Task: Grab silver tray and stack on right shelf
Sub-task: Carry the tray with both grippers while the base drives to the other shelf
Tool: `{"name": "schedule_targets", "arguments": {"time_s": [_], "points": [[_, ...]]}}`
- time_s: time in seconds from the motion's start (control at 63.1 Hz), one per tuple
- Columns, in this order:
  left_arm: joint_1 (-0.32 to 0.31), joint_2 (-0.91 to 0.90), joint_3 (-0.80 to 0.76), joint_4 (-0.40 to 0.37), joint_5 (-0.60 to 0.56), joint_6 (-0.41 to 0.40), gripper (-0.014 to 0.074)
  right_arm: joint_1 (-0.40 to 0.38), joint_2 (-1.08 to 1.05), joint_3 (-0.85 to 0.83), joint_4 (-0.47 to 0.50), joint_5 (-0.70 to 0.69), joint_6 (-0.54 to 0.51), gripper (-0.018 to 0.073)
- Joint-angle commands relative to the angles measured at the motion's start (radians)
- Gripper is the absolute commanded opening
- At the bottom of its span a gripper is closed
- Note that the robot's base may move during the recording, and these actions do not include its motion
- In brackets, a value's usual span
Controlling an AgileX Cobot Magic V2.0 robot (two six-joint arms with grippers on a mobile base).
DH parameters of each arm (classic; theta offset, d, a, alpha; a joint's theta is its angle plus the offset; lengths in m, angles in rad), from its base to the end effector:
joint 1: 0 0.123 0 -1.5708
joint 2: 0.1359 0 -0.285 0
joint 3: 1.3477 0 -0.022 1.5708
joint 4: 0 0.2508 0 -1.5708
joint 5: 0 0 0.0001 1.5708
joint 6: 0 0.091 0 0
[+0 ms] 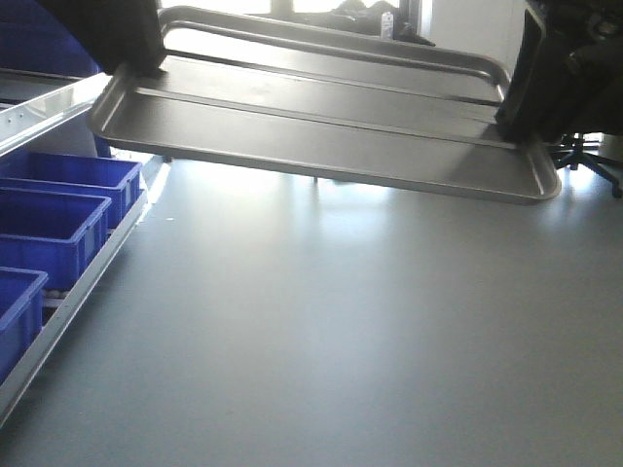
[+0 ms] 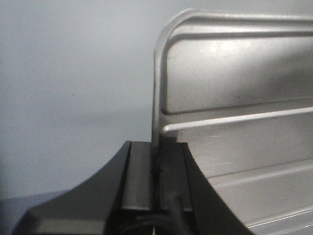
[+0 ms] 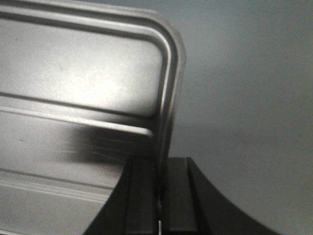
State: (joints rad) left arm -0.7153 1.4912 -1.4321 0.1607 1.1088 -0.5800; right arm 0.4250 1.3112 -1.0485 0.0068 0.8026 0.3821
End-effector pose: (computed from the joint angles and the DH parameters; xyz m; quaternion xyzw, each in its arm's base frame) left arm 0.2417 -0.1927 0.3573 0.0826 0.9636 -0.0834 0.2401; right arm 0.2425 0.1102 0.3082 -0.0190 0.9562 0.1175 0.2674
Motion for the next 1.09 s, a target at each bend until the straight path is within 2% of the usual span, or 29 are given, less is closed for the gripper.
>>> {"name": "schedule_targets", "arguments": {"time_s": [0.0,1.077], "points": [[-0.001,-0.038,-0.037,0.059,-0.017,0.004,-0.0101,-0.005,-0.028,-0.02,-0.046,-0.007,-0.023,0.0057],[0.001,-0.038,-0.037,0.057,-0.017,0.004,-0.0101,-0.005,-0.028,-0.02,-0.046,-0.007,-0.023,0.0057]]}}
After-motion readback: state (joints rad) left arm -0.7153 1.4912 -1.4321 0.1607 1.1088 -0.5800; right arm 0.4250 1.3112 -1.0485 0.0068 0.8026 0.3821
